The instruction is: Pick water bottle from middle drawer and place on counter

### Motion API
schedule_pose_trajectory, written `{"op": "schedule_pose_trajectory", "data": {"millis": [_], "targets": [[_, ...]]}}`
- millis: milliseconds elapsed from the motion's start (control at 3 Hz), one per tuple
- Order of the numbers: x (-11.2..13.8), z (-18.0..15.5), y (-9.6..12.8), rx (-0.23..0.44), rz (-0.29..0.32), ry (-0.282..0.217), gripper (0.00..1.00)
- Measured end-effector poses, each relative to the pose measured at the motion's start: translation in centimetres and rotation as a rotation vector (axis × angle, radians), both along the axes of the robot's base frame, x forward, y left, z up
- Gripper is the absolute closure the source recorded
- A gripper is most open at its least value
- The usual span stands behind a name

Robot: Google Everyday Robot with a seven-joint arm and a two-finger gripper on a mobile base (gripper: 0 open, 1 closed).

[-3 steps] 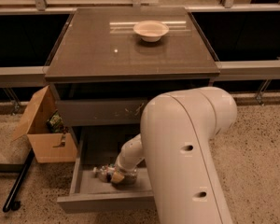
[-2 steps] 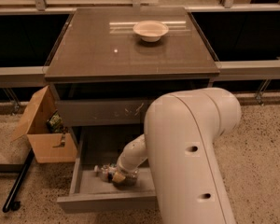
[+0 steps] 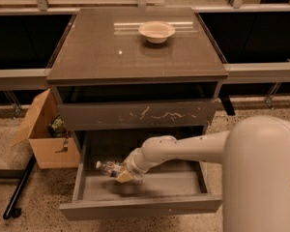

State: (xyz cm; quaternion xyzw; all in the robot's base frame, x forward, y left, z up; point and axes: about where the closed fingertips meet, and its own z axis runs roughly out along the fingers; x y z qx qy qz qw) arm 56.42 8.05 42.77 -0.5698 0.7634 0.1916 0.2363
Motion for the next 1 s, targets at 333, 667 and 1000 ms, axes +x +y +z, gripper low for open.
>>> {"op": "schedule_pose_trajectory", "data": {"millis": [333,667,1000], "targets": [[-0.3,5.8,-0.3,0.128,0.042,0.008,1.00],[-1.4,7.3,-2.4,0.151,0.086,-0.013,1.00],[-1.4,7.4,-2.4,0.152,0.087,-0.017,1.00]]}}
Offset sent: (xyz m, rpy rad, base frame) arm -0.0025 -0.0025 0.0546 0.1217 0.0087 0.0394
